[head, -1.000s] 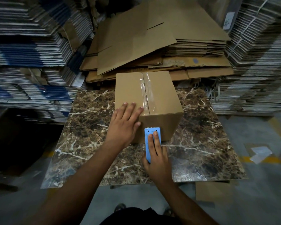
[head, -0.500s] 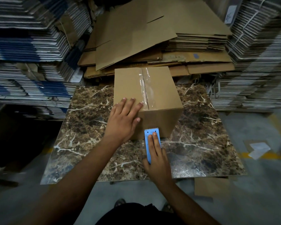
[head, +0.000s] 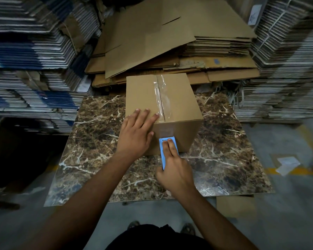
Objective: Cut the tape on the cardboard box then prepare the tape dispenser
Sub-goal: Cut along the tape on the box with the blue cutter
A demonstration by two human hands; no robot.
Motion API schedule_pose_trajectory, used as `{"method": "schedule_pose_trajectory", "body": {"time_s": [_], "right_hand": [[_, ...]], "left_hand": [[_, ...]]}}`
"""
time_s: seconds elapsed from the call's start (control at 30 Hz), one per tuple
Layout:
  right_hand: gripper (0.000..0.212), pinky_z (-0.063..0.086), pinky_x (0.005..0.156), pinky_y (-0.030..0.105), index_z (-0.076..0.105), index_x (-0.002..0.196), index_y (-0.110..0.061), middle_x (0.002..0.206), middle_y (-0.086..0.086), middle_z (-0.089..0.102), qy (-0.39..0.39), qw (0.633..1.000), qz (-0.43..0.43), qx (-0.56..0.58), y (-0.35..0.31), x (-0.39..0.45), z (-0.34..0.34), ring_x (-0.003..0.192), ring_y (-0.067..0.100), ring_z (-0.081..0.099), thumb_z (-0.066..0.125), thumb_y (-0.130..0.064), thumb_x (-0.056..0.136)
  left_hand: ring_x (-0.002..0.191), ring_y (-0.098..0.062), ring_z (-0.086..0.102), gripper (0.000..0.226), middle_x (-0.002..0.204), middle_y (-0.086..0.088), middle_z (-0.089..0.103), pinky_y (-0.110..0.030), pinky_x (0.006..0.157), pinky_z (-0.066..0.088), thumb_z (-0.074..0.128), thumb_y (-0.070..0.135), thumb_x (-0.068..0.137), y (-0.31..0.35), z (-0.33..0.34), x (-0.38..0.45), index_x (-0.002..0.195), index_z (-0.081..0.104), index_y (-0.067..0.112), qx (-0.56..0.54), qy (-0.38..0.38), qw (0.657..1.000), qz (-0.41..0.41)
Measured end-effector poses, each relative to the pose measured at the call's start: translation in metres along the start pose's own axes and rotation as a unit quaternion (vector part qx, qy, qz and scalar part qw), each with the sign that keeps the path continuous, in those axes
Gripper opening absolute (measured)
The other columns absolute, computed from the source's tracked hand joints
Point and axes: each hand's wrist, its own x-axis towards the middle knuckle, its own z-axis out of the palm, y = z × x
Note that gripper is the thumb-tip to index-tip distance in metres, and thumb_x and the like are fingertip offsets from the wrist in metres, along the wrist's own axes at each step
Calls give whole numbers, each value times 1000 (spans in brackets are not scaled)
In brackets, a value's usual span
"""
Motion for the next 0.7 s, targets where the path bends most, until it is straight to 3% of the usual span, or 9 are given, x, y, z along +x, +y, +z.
{"method": "schedule_pose_trajectory", "body": {"time_s": [0.13,0.23,0.43,0.7], "right_hand": [[86,54,87,42,19,161,-14,172,4,13,-10,1000,8,0,-7,8,-13,109,39,67,55,-35,85],[84,57,86,43,27,157,-9,167,8,25,-9,1000,-2,1,-10,14,-17,106,39,68,55,-34,81],[74,53,81,42,38,148,-13,152,5,44,-4,1000,-11,13,-10,19,-30,103,39,67,54,-30,78],[80,54,82,40,31,155,-15,159,3,39,-13,1000,-4,18,-12,12,-33,108,39,66,56,-28,81]], "left_hand": [[149,-28,32,59,160,3,39,-47,116,29,45,61,96,1,2,1,151,35,41,-10,20,1000,-14],[145,-30,37,67,157,2,44,-47,113,31,48,72,89,9,5,5,148,40,43,-2,32,999,-38],[139,-30,45,66,149,2,53,-47,110,34,56,70,86,14,14,7,144,48,40,17,77,996,-51],[141,-28,43,68,150,3,51,-46,112,33,53,73,86,14,16,7,146,45,41,17,74,996,-55]]}}
